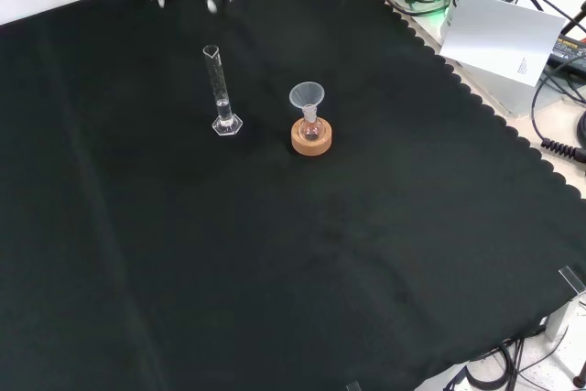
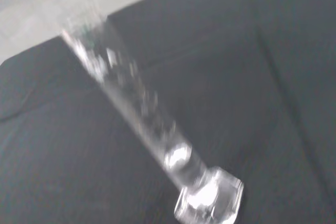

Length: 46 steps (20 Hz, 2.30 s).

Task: Pick up the graduated cylinder.

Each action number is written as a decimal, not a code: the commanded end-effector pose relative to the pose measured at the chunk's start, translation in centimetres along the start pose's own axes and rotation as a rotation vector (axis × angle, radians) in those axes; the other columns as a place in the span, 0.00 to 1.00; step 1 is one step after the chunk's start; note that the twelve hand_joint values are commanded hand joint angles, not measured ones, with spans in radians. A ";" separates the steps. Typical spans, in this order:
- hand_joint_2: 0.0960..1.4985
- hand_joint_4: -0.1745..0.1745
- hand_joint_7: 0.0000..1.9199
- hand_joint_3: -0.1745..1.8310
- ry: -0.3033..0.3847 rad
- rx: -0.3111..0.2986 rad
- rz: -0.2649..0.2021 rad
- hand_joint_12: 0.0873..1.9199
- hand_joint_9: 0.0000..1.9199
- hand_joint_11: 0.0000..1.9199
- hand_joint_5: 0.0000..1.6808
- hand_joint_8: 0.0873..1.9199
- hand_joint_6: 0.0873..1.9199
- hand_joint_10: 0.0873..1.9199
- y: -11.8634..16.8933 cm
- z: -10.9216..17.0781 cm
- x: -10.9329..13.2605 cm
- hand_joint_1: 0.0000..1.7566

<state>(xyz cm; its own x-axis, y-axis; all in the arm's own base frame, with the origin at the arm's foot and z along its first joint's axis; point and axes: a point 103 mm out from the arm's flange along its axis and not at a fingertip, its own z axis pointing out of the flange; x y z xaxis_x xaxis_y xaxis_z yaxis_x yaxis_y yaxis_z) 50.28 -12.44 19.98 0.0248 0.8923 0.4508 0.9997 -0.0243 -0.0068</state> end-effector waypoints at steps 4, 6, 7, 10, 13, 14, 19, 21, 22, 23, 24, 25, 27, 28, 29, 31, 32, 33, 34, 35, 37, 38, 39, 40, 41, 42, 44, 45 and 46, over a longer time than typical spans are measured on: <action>0.59 0.44 0.16 0.21 0.177 -0.121 -0.070 0.69 0.28 0.16 0.21 0.30 0.00 0.28 0.8 4.9 -3.6 0.31; 0.58 0.44 0.16 0.21 0.227 -0.125 -0.080 0.68 0.28 0.16 0.22 0.30 0.00 0.28 0.5 5.4 -4.1 0.32; 0.58 0.45 0.16 0.21 0.247 -0.123 -0.090 0.68 0.28 0.16 0.21 0.30 0.00 0.28 0.4 5.7 -4.2 0.33; 0.56 0.46 0.16 0.22 0.317 -0.124 -0.123 0.68 0.28 0.16 0.21 0.30 0.00 0.28 -0.1 6.7 -4.9 0.35; 0.55 0.48 0.17 0.22 0.358 -0.113 -0.168 0.68 0.29 0.17 0.21 0.30 0.00 0.28 -0.6 7.5 -5.4 0.35; 0.55 0.48 0.17 0.22 0.365 -0.108 -0.183 0.68 0.29 0.17 0.21 0.30 0.00 0.28 -0.7 7.7 -5.5 0.36; 0.53 0.49 0.18 0.24 0.395 -0.075 -0.255 0.68 0.31 0.19 0.21 0.29 0.00 0.27 -1.4 8.4 -5.4 0.37; 0.52 0.49 0.19 0.25 0.386 -0.056 -0.274 0.67 0.32 0.20 0.21 0.29 0.00 0.26 -1.7 8.5 -5.3 0.37; 0.52 0.49 0.19 0.25 0.382 -0.049 -0.283 0.67 0.32 0.20 0.21 0.29 0.00 0.26 -1.9 8.6 -5.4 0.37; 0.51 0.49 0.19 0.25 0.374 -0.042 -0.286 0.67 0.32 0.20 0.21 0.29 0.00 0.26 -1.9 8.7 -5.3 0.37; 0.51 0.50 0.19 0.25 0.366 -0.033 -0.288 0.67 0.32 0.20 0.21 0.29 0.00 0.26 -2.0 8.8 -5.2 0.37; 0.51 0.50 0.19 0.26 0.359 -0.023 -0.289 0.67 0.32 0.20 0.21 0.29 0.00 0.26 -2.0 8.8 -5.3 0.38; 0.50 0.50 0.20 0.26 0.350 -0.002 -0.291 0.67 0.32 0.20 0.22 0.29 0.00 0.25 -1.9 9.0 -5.2 0.41; 0.50 0.50 0.20 0.26 0.344 0.010 -0.292 0.67 0.32 0.20 0.22 0.28 0.00 0.25 -1.8 9.1 -5.1 0.42; 0.49 0.50 0.20 0.26 0.344 0.023 -0.291 0.67 0.32 0.20 0.22 0.28 0.00 0.25 -1.6 9.4 -4.9 0.43; 0.49 0.51 0.19 0.26 0.347 0.030 -0.285 0.67 0.32 0.20 0.23 0.28 0.00 0.25 -1.3 9.8 -4.6 0.46; 0.48 0.51 0.19 0.26 0.355 0.025 -0.283 0.67 0.32 0.20 0.23 0.28 0.00 0.25 -1.2 10.1 -4.4 0.46; 0.48 0.51 0.18 0.27 0.356 0.021 -0.284 0.67 0.31 0.19 0.23 0.28 0.00 0.25 -1.0 10.4 -4.2 0.47; 0.47 0.51 0.18 0.28 0.357 0.016 -0.283 0.67 0.31 0.19 0.23 0.27 0.00 0.24 -0.9 10.6 -4.1 0.47; 0.46 0.51 0.18 0.29 0.361 0.011 -0.282 0.67 0.31 0.19 0.23 0.27 0.00 0.25 -0.7 10.8 -3.9 0.48; 0.45 0.50 0.18 0.31 0.379 0.007 -0.286 0.67 0.31 0.18 0.23 0.28 0.00 0.25 -0.4 11.2 -3.4 0.48; 0.45 0.50 0.18 0.31 0.387 0.008 -0.291 0.67 0.31 0.18 0.23 0.28 0.00 0.25 -0.3 11.4 -3.3 0.48; 0.45 0.50 0.18 0.32 0.390 0.008 -0.296 0.67 0.32 0.18 0.23 0.28 0.00 0.25 -0.1 11.6 -3.1 0.49; 0.45 0.50 0.18 0.32 0.390 0.003 -0.298 0.67 0.32 0.18 0.23 0.28 0.00 0.25 0.0 11.7 -2.9 0.49; 0.44 0.50 0.18 0.32 0.395 -0.005 -0.298 0.67 0.33 0.19 0.23 0.28 0.00 0.25 0.1 11.8 -2.7 0.49; 0.43 0.50 0.19 0.33 0.400 -0.007 -0.299 0.67 0.33 0.19 0.24 0.28 0.00 0.25 0.3 11.9 -2.6 0.49; 0.42 0.50 0.19 0.34 0.408 -0.005 -0.300 0.67 0.33 0.19 0.24 0.28 0.00 0.25 0.5 12.2 -2.4 0.50; 0.42 0.50 0.19 0.35 0.416 -0.006 -0.301 0.67 0.33 0.19 0.24 0.28 0.00 0.25 0.5 12.4 -2.3 0.50; 0.41 0.50 0.19 0.35 0.423 -0.008 -0.301 0.67 0.33 0.19 0.25 0.28 0.00 0.24 0.6 12.5 -2.1 0.50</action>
<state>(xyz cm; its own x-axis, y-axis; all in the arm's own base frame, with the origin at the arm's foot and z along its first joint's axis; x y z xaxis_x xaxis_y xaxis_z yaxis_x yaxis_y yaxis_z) 50.43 -9.38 8.15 -0.2669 0.6164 0.7408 0.9627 0.2058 0.1756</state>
